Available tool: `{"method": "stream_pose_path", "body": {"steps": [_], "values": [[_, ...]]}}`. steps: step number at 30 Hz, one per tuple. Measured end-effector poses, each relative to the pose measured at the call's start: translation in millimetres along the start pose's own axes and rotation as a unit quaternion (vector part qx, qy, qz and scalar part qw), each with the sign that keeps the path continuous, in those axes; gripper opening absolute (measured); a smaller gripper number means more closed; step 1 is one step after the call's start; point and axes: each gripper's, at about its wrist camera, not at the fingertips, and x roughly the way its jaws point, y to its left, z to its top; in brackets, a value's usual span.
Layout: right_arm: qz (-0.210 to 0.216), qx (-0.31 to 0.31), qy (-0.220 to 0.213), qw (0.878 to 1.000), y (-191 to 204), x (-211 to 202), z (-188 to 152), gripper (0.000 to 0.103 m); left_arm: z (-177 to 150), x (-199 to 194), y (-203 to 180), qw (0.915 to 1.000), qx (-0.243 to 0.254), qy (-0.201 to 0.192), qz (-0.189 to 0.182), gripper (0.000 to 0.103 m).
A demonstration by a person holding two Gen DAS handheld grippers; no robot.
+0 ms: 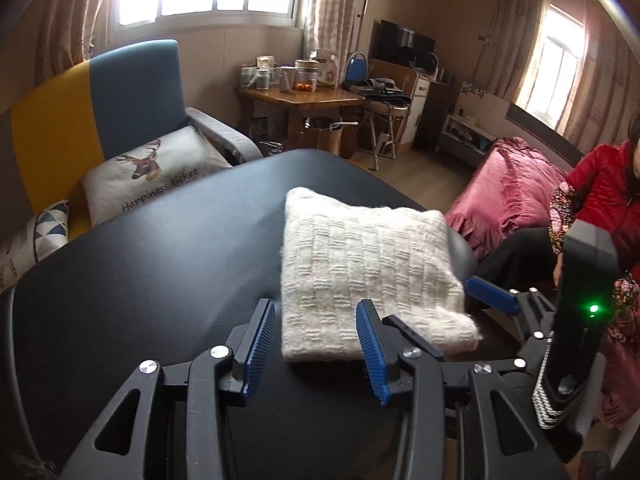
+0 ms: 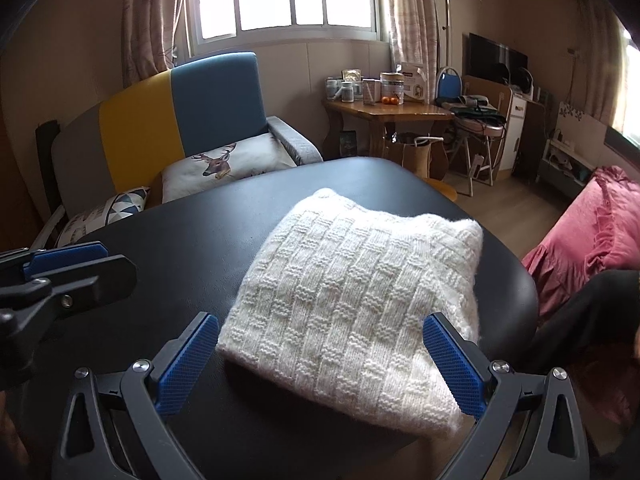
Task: Fold clothes
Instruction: 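Release both grippers and withdraw from the folded sweater square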
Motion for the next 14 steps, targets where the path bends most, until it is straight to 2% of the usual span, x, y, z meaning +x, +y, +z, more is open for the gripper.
{"method": "stream_pose_path", "body": {"steps": [6, 9, 14], "values": [[-0.004, 0.008, 0.009, 1.0, -5, 4, -4, 0.103, 3, -3, -2, 0.9998, 0.001, -0.017, 0.01, 0.043], [-0.003, 0.008, 0.014, 1.0, -5, 6, -6, 0.103, 3, -8, -4, 0.9989, 0.011, -0.038, 0.026, 0.043], [-0.007, 0.011, 0.02, 1.0, -6, 9, -12, 0.103, 0, -9, -7, 0.9974, 0.025, -0.045, 0.051, 0.043]]}}
